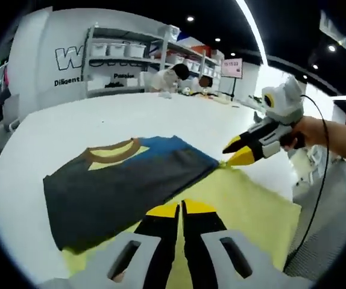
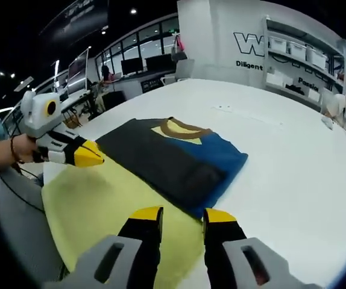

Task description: Fold the garment on the visible template until the final outline fits inside the template.

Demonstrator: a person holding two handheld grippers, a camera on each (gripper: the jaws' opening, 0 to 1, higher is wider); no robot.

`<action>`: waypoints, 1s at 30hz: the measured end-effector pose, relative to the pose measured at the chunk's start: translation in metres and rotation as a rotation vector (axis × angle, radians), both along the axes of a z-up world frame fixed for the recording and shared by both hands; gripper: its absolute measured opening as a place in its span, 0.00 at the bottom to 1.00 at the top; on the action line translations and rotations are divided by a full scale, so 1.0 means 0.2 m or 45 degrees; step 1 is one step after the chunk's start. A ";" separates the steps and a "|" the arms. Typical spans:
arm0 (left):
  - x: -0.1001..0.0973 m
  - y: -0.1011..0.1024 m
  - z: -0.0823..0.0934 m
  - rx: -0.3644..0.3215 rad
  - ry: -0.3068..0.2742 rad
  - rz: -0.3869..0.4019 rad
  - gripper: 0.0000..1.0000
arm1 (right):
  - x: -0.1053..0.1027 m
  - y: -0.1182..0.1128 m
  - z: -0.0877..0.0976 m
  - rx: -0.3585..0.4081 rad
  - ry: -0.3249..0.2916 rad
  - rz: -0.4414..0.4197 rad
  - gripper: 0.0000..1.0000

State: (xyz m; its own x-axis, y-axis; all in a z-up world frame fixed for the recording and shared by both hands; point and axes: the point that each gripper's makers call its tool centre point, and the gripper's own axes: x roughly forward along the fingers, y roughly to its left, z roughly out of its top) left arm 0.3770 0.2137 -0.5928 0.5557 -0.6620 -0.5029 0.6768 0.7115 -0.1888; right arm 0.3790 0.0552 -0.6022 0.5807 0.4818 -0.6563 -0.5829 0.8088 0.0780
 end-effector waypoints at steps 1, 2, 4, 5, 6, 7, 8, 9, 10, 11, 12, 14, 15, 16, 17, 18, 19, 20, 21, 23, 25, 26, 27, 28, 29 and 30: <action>0.00 0.01 0.03 0.004 -0.065 -0.019 0.02 | -0.01 0.00 0.00 -0.004 0.001 0.007 0.21; -0.01 0.03 0.02 0.010 -0.041 -0.002 0.02 | -0.03 0.00 0.00 -0.010 0.004 0.022 0.21; -0.05 0.07 0.00 0.027 0.033 0.004 0.02 | -0.05 -0.01 0.00 -0.014 0.007 0.028 0.21; -0.06 0.10 0.00 0.034 0.031 0.003 0.02 | -0.06 -0.01 0.00 -0.016 0.009 0.032 0.21; -0.08 0.12 0.00 0.049 0.035 -0.012 0.02 | -0.07 -0.01 0.00 -0.018 0.012 0.040 0.21; -0.09 0.13 -0.01 0.059 0.039 -0.023 0.02 | -0.08 -0.01 0.00 -0.021 0.013 0.047 0.21; -0.11 0.16 -0.01 0.060 0.056 -0.026 0.02 | -0.09 -0.01 0.00 -0.028 0.016 0.058 0.21; -0.13 0.17 -0.01 0.058 0.079 -0.032 0.02 | -0.10 -0.01 0.00 -0.033 0.017 0.073 0.21; -0.14 0.18 -0.01 0.063 0.091 -0.037 0.03 | -0.12 0.00 0.00 -0.035 0.018 0.089 0.21; -0.16 0.20 -0.01 0.083 0.086 -0.045 0.05 | -0.14 0.01 0.00 -0.037 0.026 0.114 0.21; -0.18 0.20 0.00 0.075 0.092 -0.072 0.05 | -0.16 0.02 0.00 -0.037 0.031 0.131 0.21; -0.21 0.22 0.00 0.096 0.089 -0.077 0.05 | -0.19 0.04 -0.01 -0.035 0.041 0.167 0.23; -0.23 0.25 -0.01 0.131 0.089 -0.084 0.05 | -0.21 0.05 -0.02 -0.040 0.060 0.186 0.23; -0.23 0.26 -0.01 0.141 0.091 -0.083 0.05 | -0.22 0.05 -0.02 -0.042 0.063 0.189 0.24; -0.25 0.28 -0.01 0.160 0.084 -0.099 0.05 | -0.24 0.05 -0.03 -0.047 0.072 0.198 0.24; -0.26 0.28 -0.01 0.163 0.083 -0.106 0.05 | -0.24 0.05 -0.03 -0.047 0.074 0.197 0.24; -0.28 0.30 -0.01 0.163 0.083 -0.115 0.05 | -0.25 0.04 -0.03 -0.046 0.077 0.198 0.24; -0.28 0.31 -0.02 0.168 0.089 -0.112 0.05 | -0.26 0.04 -0.03 -0.045 0.081 0.198 0.24; -0.30 0.33 -0.02 0.184 0.094 -0.113 0.05 | -0.28 0.04 -0.04 -0.050 0.088 0.201 0.24; -0.31 0.36 -0.02 0.238 0.067 -0.133 0.05 | -0.30 0.03 -0.04 -0.058 0.092 0.209 0.24; -0.34 0.38 -0.02 0.256 0.073 -0.152 0.05 | -0.33 0.02 -0.05 -0.066 0.108 0.225 0.24; -0.35 0.38 -0.02 0.259 0.075 -0.157 0.07 | -0.33 0.02 -0.05 -0.069 0.110 0.228 0.24; -0.36 0.39 -0.02 0.270 0.083 -0.167 0.10 | -0.36 0.03 -0.06 -0.079 0.121 0.246 0.24; -0.38 0.40 -0.03 0.282 0.092 -0.174 0.14 | -0.39 0.02 -0.08 -0.105 0.147 0.280 0.23; -0.38 0.40 -0.03 0.290 0.083 -0.178 0.16 | -0.40 0.02 -0.08 -0.117 0.152 0.287 0.24; -0.39 0.41 -0.03 0.304 0.073 -0.187 0.18 | -0.42 0.02 -0.09 -0.145 0.141 0.312 0.26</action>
